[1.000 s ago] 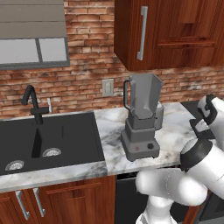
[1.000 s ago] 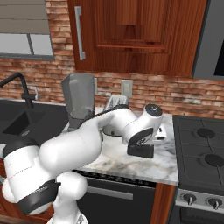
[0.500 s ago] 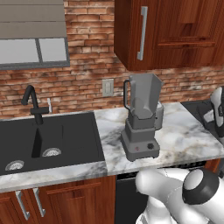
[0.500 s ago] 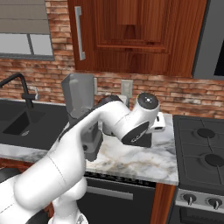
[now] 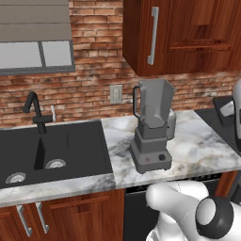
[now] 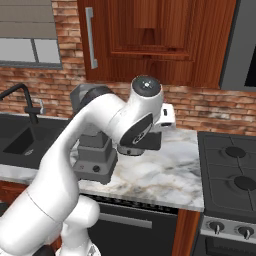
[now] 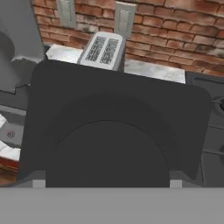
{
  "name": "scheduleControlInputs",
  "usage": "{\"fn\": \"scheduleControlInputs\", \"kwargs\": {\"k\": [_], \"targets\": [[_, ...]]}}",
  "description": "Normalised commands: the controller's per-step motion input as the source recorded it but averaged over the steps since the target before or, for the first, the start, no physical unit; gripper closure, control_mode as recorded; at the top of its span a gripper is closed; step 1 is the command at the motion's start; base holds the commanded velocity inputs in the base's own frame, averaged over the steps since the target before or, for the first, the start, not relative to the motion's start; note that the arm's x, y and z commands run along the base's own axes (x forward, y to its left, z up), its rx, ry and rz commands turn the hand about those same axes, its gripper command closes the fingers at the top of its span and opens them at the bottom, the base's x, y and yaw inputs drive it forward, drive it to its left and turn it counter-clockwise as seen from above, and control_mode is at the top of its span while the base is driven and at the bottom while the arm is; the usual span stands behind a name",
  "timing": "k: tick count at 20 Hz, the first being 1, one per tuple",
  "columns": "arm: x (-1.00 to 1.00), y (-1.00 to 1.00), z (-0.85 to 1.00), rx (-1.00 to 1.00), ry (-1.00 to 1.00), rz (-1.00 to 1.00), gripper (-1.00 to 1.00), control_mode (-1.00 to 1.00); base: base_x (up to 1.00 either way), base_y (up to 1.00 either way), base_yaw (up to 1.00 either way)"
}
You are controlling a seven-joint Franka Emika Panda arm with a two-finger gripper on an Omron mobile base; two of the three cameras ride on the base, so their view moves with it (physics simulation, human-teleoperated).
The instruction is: Open the blender lid, put the mango in the blender, close the lid, and start the blender.
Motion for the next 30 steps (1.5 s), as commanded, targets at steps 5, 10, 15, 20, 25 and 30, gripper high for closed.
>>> {"fn": "scheduleControlInputs", "kwargs": {"k": [5,10,15,20,25,30], "targets": [[-0.21,0.47,0.77,0.00,0.00,0.00,1.00,-1.00,0.00,0.00,0.00],[-0.07,0.60,0.53,-0.01,0.00,0.00,1.00,-1.00,0.00,0.00,0.00],[0.00,0.62,0.38,-0.02,0.06,0.00,1.00,-1.00,0.00,0.00,0.00],[0.00,0.56,0.29,-0.04,0.09,0.00,1.00,-1.00,0.00,0.00,0.00],[0.07,0.44,0.02,-0.04,0.05,0.00,1.00,-1.00,0.00,0.00,0.00],[0.27,0.35,0.00,-0.04,0.05,-0.01,1.00,-1.00,0.00,0.00,0.00]]}}
